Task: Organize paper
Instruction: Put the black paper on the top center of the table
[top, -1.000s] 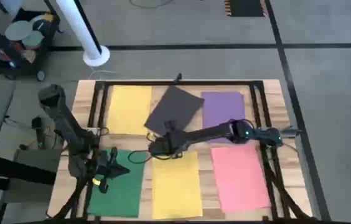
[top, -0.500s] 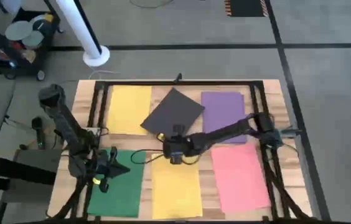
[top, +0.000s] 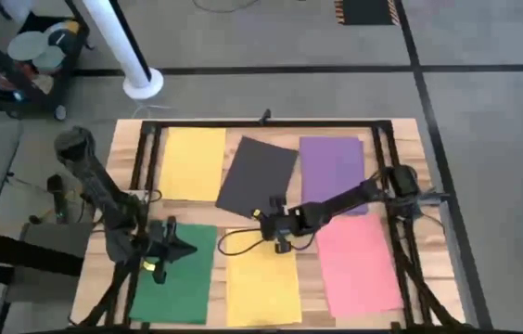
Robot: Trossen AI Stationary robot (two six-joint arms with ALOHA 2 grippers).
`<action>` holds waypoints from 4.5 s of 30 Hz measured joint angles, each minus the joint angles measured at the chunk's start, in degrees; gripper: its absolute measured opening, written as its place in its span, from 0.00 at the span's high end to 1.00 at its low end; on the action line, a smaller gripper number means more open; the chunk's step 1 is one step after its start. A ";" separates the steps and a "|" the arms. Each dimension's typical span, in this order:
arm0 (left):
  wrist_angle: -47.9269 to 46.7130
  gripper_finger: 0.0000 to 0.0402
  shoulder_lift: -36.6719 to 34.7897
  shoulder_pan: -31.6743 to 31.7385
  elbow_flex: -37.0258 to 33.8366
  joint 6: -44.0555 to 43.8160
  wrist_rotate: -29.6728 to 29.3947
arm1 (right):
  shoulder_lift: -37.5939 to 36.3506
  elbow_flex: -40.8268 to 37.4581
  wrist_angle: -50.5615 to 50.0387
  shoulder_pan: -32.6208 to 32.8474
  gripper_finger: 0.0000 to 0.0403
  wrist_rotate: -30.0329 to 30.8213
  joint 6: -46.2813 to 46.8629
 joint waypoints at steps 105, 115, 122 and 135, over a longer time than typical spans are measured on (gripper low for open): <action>-9.11 0.91 0.02 7.26 0.01 -13.30 3.96 | 2.68 8.71 -4.16 -16.09 1.00 11.76 51.38; -9.37 0.91 0.02 7.26 0.02 -13.85 3.96 | 8.43 9.04 4.41 -16.48 1.00 10.70 51.64; -9.44 0.91 0.00 7.26 0.02 -13.94 3.98 | 9.05 8.89 8.29 -15.99 1.00 9.64 41.62; -9.49 0.91 0.00 7.26 0.02 -13.94 3.98 | 9.05 8.86 8.73 -16.00 1.00 7.75 31.85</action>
